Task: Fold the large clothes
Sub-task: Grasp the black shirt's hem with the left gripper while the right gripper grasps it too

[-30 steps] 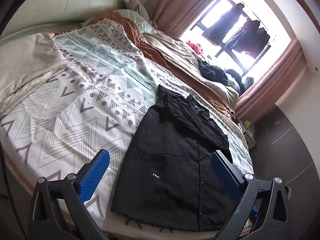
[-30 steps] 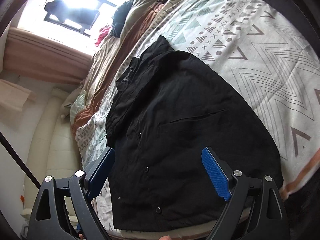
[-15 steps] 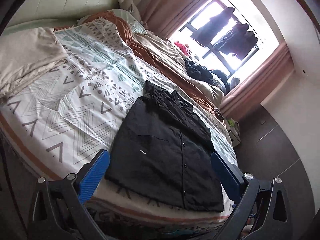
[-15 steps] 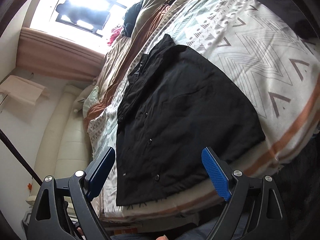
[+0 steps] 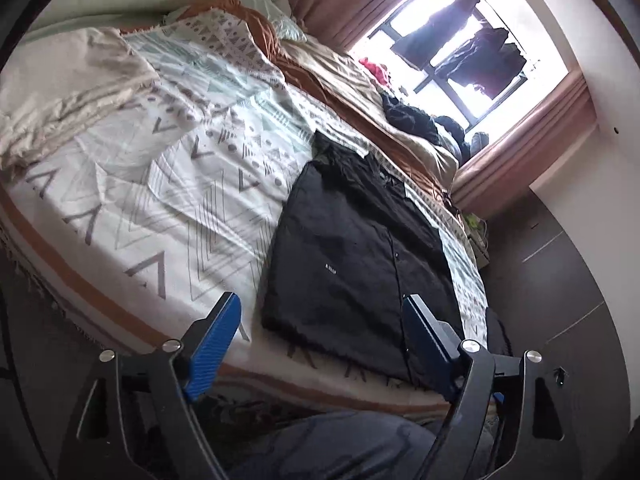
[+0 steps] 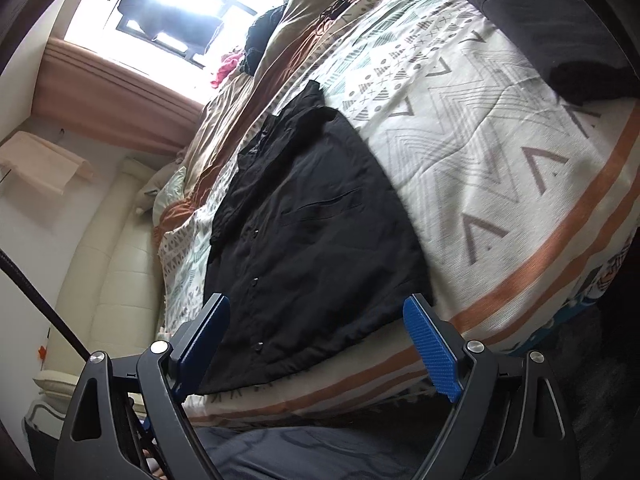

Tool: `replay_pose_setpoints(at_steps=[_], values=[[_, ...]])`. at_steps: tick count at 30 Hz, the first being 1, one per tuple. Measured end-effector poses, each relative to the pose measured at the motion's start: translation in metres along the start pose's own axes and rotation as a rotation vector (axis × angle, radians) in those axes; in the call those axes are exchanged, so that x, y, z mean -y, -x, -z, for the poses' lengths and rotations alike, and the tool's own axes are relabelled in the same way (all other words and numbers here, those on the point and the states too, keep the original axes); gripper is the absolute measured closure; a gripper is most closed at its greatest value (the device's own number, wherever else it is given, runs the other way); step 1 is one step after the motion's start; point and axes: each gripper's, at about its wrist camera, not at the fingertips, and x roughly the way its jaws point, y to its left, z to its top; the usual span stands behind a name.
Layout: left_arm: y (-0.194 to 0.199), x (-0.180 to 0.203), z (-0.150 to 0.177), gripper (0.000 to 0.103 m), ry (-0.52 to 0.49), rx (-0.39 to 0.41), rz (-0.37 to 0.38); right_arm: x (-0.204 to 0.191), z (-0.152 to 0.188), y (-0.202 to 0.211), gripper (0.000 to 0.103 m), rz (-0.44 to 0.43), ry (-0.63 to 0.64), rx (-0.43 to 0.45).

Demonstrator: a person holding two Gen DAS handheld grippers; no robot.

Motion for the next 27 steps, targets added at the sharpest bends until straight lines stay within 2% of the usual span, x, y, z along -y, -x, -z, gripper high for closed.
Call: replay_pose_setpoints(at_steps=[6,8,11,14,19,27], values=[[-0.038,-0.019,0.006,0.033,0.028,-0.078,-0.019,0.03,-0.005,-0.005,0.016,0.037,-0.025,-0.013],[-0.052,-0.028,0.009,0.034,0.045,-0.104,-0.022,0.038,-0.003,-0.011,0.021,0.045,-0.033,-0.017],[-0.069,-0.038,0.015,0.04,0.066,-0.14,-0.025,0.043,0.001,-0.026,0.024,0.04,-0.042,-0.049],[-0.084,-0.042,0.02,0.04,0.071,-0.177,-0.019,0.044,0.002,-0.042,0.033,0.018,-0.032,-0.08],[-0.105,-0.047,0.017,0.041,0.098,-0.205,0.013,0.043,-0.002,-0.067,0.036,0.014,-0.031,-0.108],[-0.129,-0.048,0.002,0.041,0.171,-0.238,0.074,0.039,-0.015,-0.09,0.04,-0.063,-0.071,-0.112]])
